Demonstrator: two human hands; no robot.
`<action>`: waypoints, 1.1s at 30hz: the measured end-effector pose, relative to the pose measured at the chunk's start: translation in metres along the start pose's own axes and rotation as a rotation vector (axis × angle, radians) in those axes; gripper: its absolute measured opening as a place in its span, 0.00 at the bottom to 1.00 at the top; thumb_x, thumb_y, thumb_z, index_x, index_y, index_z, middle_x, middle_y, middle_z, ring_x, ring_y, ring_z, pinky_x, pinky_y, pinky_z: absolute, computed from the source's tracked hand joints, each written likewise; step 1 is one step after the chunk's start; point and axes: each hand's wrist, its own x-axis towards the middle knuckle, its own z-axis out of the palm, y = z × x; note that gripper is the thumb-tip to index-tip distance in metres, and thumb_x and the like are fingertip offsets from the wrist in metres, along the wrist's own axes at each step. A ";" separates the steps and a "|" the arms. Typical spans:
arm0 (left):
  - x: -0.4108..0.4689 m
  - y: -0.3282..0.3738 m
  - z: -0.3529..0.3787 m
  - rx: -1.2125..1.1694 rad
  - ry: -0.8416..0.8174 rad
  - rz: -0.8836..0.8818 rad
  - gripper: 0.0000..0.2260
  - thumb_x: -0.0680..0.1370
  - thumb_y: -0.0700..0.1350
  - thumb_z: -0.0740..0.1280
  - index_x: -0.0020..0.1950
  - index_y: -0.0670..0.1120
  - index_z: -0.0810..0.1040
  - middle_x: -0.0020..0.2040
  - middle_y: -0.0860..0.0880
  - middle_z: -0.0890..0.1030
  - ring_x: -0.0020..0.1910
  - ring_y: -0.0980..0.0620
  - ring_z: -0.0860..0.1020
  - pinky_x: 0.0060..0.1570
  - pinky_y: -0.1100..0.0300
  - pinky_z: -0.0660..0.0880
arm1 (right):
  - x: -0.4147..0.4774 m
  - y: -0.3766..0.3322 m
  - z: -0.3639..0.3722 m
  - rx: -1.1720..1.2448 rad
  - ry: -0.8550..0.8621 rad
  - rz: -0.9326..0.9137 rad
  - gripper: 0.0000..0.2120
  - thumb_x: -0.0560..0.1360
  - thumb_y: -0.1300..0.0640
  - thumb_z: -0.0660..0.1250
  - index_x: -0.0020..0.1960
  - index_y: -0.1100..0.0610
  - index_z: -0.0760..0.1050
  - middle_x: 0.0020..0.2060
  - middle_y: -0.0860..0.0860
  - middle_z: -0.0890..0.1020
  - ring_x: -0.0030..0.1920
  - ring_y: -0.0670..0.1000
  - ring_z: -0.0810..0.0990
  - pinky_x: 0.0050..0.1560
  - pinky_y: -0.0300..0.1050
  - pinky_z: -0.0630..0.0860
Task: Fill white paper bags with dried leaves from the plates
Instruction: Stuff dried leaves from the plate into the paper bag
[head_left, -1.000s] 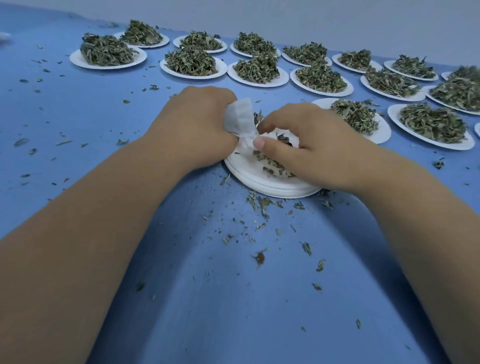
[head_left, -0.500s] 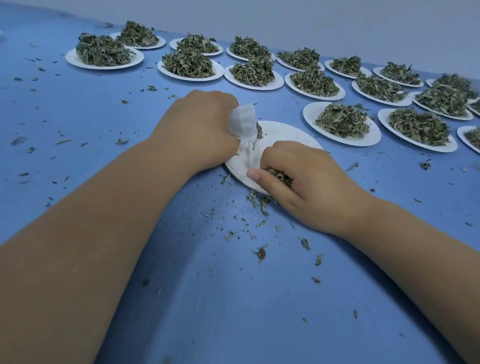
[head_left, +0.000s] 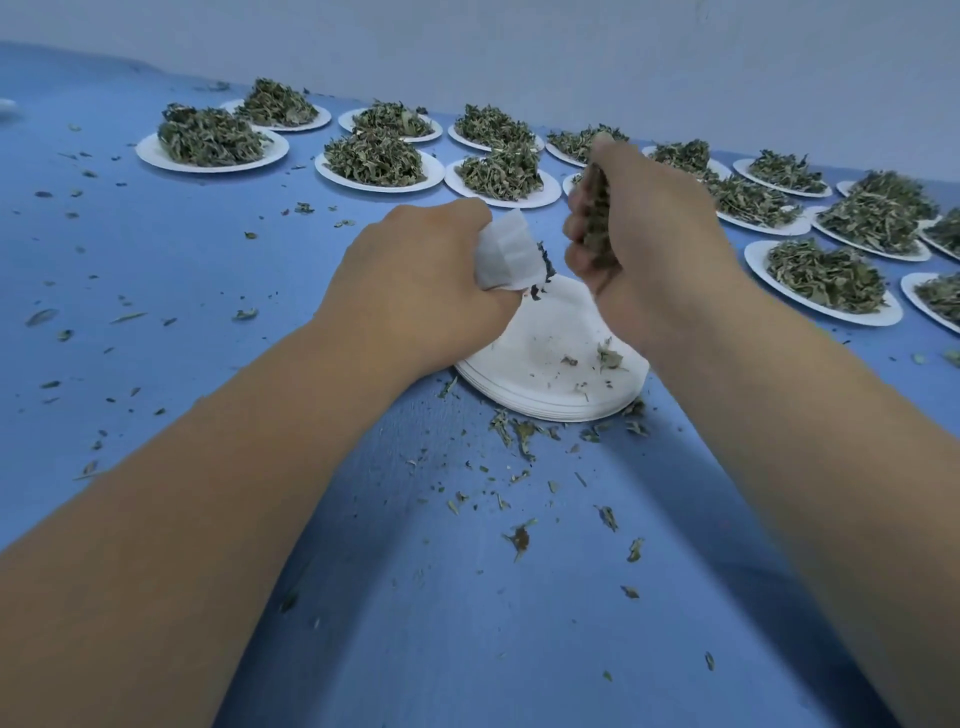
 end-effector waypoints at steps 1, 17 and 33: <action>-0.001 0.001 0.000 -0.014 0.011 -0.002 0.14 0.72 0.58 0.68 0.42 0.51 0.68 0.39 0.52 0.75 0.40 0.45 0.74 0.33 0.55 0.67 | 0.002 -0.002 0.007 0.124 0.018 0.028 0.17 0.83 0.54 0.61 0.35 0.54 0.69 0.28 0.50 0.72 0.28 0.50 0.69 0.28 0.40 0.64; 0.004 0.009 0.001 -0.263 0.079 -0.193 0.11 0.72 0.60 0.66 0.44 0.54 0.73 0.37 0.54 0.78 0.36 0.57 0.76 0.30 0.58 0.63 | -0.010 0.012 0.038 0.180 -0.125 -0.012 0.11 0.84 0.57 0.56 0.43 0.53 0.69 0.43 0.49 0.88 0.51 0.54 0.84 0.49 0.47 0.75; 0.000 0.016 0.000 -0.370 0.017 -0.121 0.09 0.71 0.54 0.72 0.41 0.56 0.71 0.36 0.57 0.77 0.38 0.67 0.75 0.31 0.73 0.68 | -0.005 0.020 0.017 -0.153 -0.237 -0.033 0.09 0.82 0.49 0.66 0.54 0.55 0.75 0.55 0.55 0.83 0.59 0.53 0.82 0.65 0.52 0.77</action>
